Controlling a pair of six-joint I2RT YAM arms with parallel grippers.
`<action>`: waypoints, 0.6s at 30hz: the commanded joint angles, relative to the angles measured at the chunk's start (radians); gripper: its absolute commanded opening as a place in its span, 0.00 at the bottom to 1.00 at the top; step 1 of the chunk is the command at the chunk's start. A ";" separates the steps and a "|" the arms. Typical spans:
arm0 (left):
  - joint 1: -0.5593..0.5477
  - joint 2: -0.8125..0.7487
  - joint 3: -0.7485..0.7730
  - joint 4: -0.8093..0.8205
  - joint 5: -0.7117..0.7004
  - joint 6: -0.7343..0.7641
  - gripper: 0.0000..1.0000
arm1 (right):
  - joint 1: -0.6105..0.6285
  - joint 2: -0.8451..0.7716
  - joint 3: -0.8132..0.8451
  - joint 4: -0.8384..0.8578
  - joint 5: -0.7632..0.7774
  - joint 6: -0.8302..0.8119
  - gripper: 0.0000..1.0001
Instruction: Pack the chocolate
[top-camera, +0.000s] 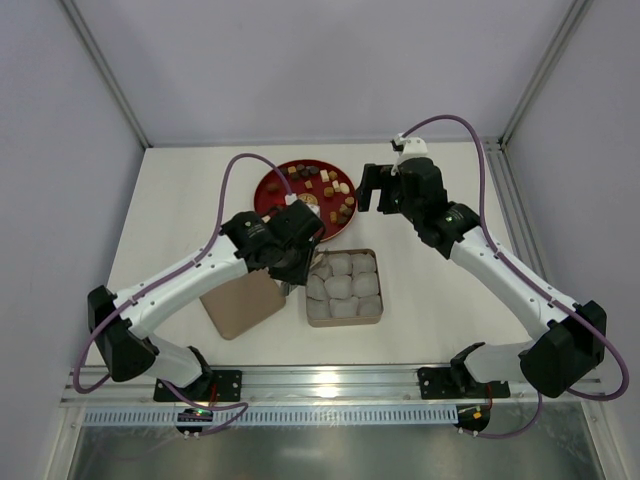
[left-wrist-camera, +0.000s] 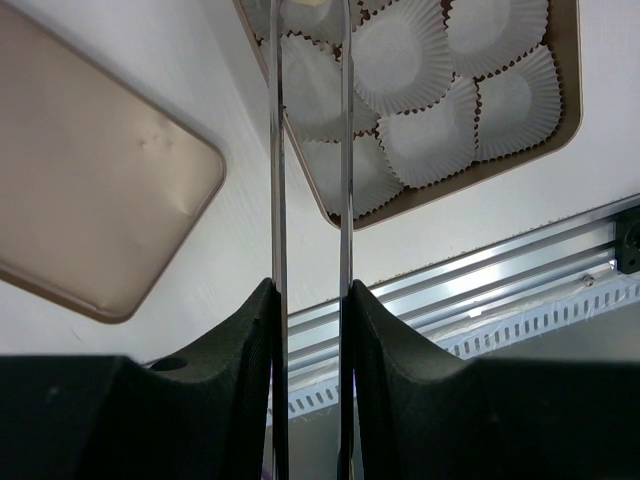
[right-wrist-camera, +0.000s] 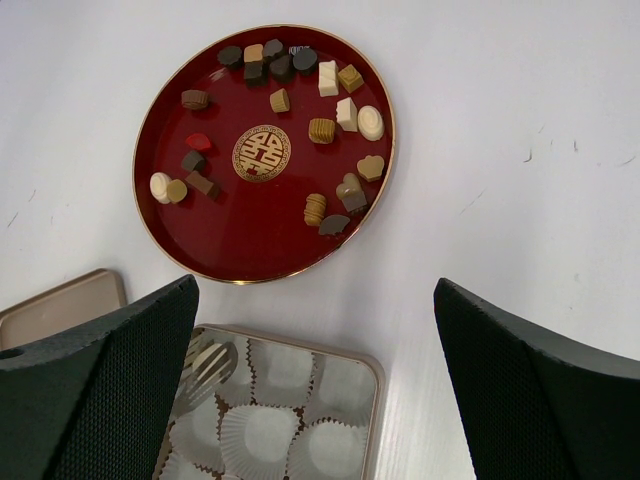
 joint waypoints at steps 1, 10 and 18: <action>-0.008 0.002 -0.005 0.049 -0.024 -0.015 0.31 | -0.003 -0.012 0.035 0.022 0.005 -0.011 1.00; -0.013 0.019 -0.005 0.043 -0.047 -0.015 0.32 | -0.005 -0.012 0.032 0.022 0.002 -0.011 1.00; -0.016 0.027 -0.002 0.036 -0.054 -0.014 0.35 | -0.003 -0.011 0.030 0.020 0.004 -0.011 1.00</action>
